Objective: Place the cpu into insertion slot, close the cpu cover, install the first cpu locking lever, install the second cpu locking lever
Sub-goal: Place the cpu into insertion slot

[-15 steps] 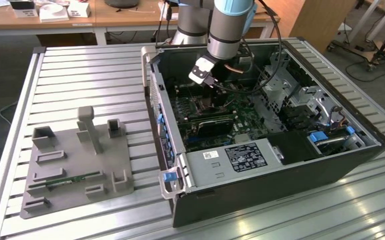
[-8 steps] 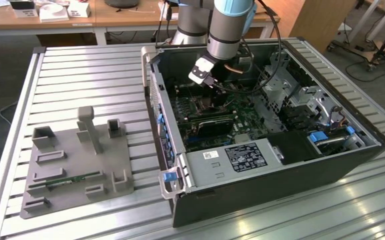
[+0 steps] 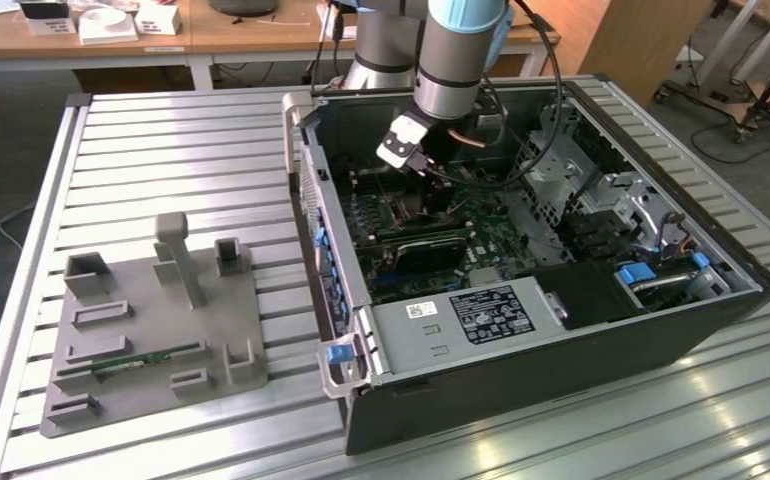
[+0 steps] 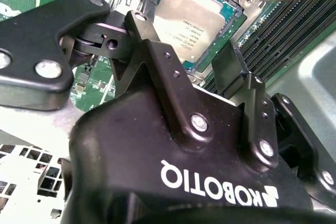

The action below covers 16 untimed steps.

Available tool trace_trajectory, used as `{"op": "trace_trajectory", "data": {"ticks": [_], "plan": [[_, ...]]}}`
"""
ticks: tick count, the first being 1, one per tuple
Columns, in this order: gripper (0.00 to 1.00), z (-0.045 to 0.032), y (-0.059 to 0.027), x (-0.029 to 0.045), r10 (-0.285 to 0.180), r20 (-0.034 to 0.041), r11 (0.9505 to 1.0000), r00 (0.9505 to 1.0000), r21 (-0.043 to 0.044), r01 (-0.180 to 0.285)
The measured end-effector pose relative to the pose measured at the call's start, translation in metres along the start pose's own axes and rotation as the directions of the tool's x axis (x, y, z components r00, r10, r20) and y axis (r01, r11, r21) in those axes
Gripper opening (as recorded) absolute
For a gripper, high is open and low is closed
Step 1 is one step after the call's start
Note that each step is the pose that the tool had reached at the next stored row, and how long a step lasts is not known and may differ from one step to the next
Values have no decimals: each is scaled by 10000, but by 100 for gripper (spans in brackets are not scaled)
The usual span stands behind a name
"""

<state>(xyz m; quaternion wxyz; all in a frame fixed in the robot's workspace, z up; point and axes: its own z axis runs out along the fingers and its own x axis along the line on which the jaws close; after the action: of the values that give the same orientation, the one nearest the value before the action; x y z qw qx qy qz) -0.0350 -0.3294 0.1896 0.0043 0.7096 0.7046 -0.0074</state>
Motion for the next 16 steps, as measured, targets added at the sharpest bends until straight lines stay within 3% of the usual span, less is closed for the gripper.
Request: {"op": "trace_trajectory", "data": {"ticks": [6,7,16], "plan": [[66,-2,3,-2,3,6,10000,10000,3,-3],[60,-1,3,-1,3,3,10000,10000,2,-3],[60,-27,23,1,1,-5,10000,10000,10,-1]]}}
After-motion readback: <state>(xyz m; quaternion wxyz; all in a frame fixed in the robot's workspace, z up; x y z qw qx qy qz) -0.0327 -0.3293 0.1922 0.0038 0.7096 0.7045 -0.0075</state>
